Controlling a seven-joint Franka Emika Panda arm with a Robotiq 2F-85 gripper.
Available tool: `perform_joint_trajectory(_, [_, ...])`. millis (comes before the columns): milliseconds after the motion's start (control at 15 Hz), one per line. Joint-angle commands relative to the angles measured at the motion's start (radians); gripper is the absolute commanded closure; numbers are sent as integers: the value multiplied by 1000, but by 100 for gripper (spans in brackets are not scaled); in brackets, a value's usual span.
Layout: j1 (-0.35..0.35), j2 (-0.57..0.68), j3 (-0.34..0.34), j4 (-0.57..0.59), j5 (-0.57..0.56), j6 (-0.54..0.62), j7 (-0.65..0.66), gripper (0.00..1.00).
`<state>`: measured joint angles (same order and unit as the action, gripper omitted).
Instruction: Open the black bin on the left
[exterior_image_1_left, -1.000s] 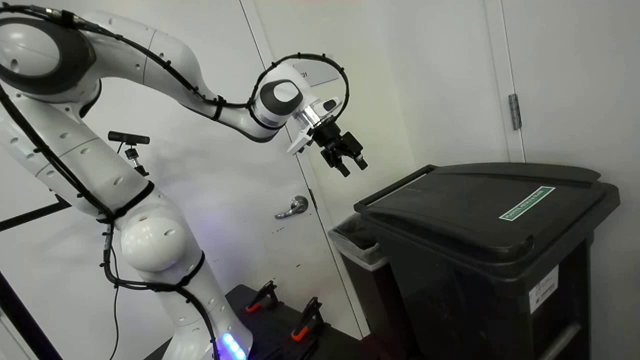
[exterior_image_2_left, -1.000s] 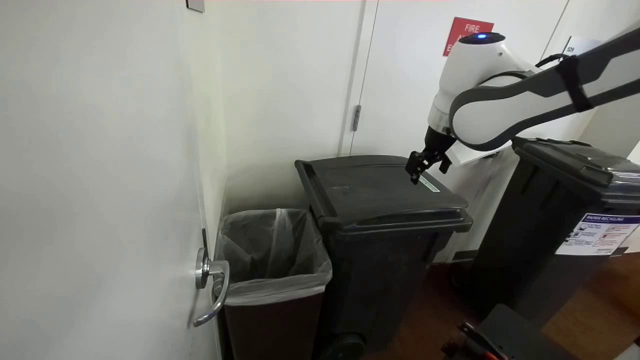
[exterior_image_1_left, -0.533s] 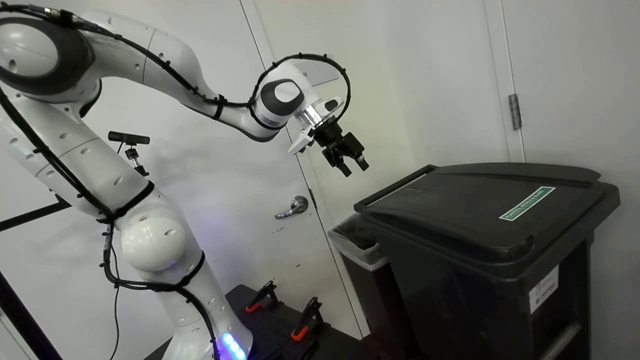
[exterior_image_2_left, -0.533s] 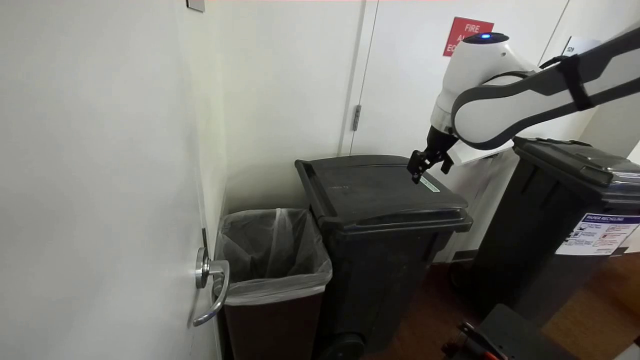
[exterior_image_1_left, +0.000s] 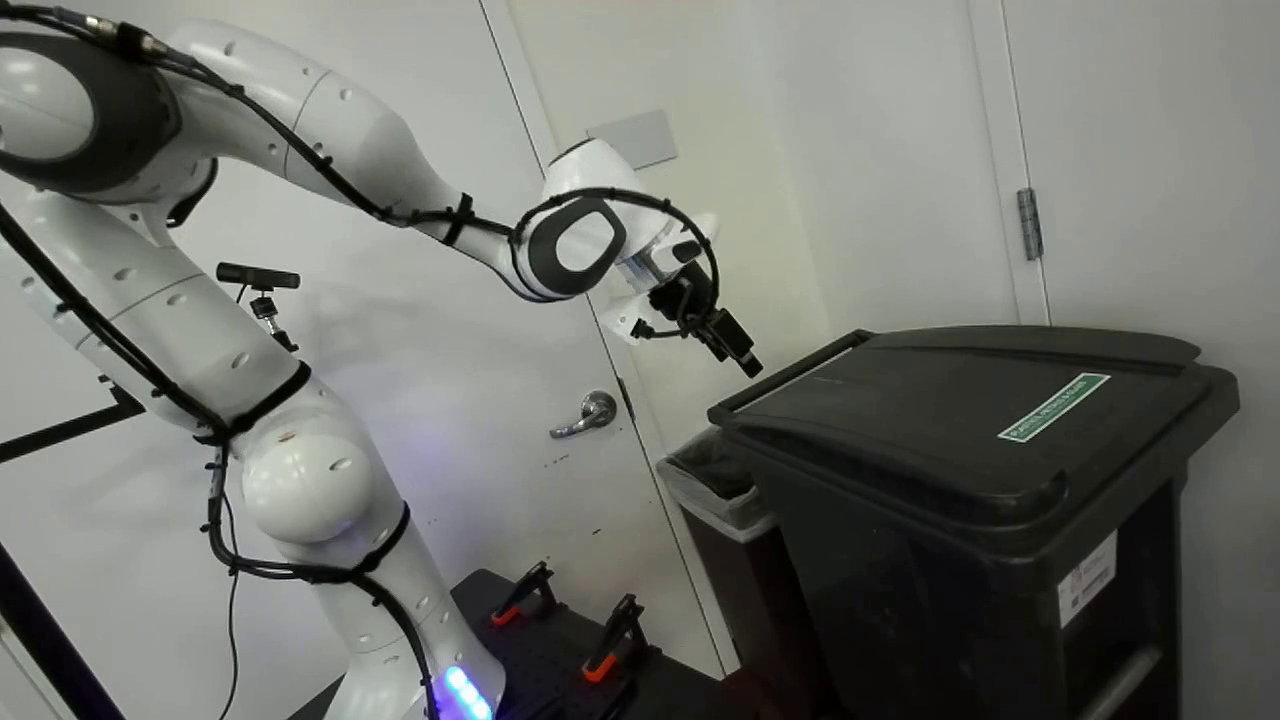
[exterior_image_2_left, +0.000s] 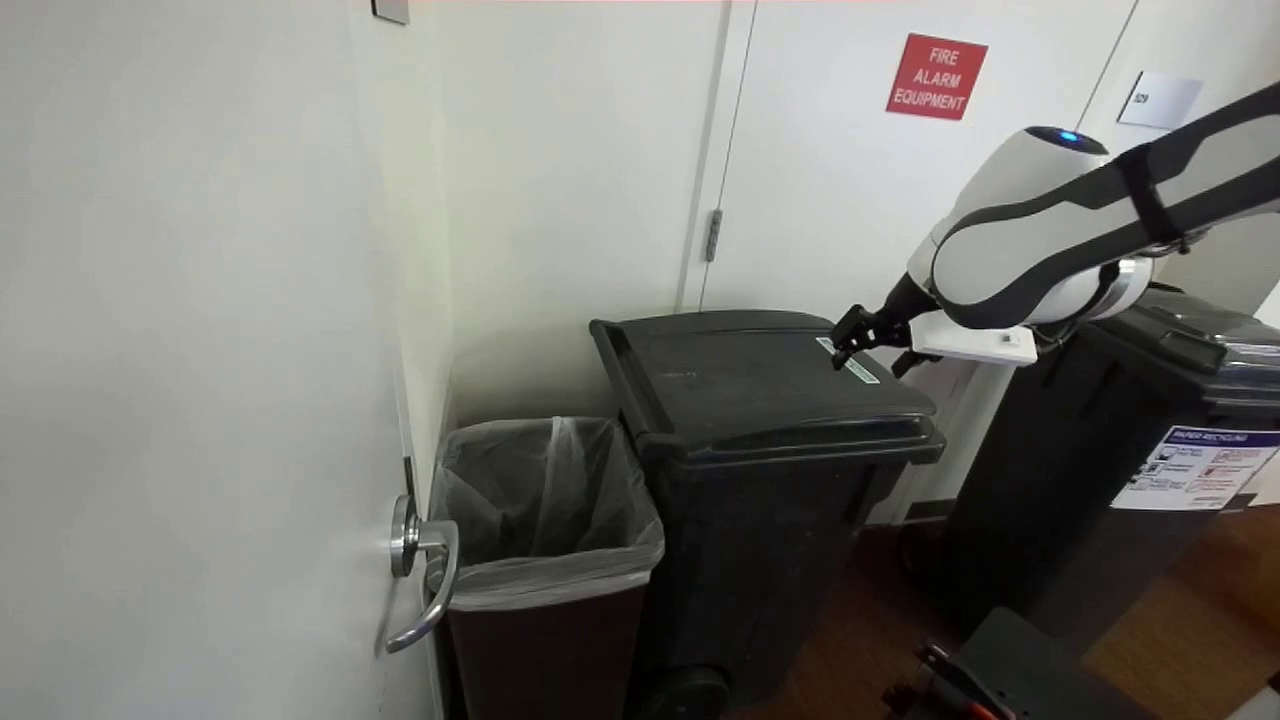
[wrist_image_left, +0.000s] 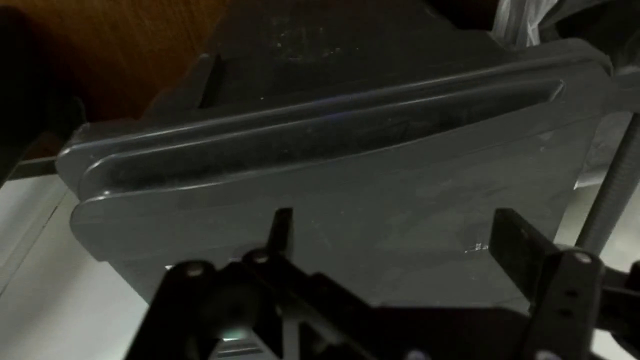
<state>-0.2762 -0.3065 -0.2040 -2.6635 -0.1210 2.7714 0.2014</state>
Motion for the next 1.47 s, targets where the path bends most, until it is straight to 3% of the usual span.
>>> perform_joint_trajectory(0, [50, 17, -81, -86, 216, 182, -60, 0])
perform_joint_trajectory(67, [-2, 13, -24, -47, 141, 102, -45, 0])
perform_joint_trajectory(467, [11, 21, -36, -49, 178, 140, -65, 0])
perform_joint_trajectory(667, [186, 16, -193, -57, 444, 242, -160, 0])
perform_joint_trajectory(1000, [538, -83, -538, -87, 833, 365, -370, 0])
perform_joint_trajectory(1200, [720, -188, -757, -116, 944, 479, -447, 0])
perform_joint_trajectory(1400, [884, -346, -987, -150, 914, 654, -462, 0])
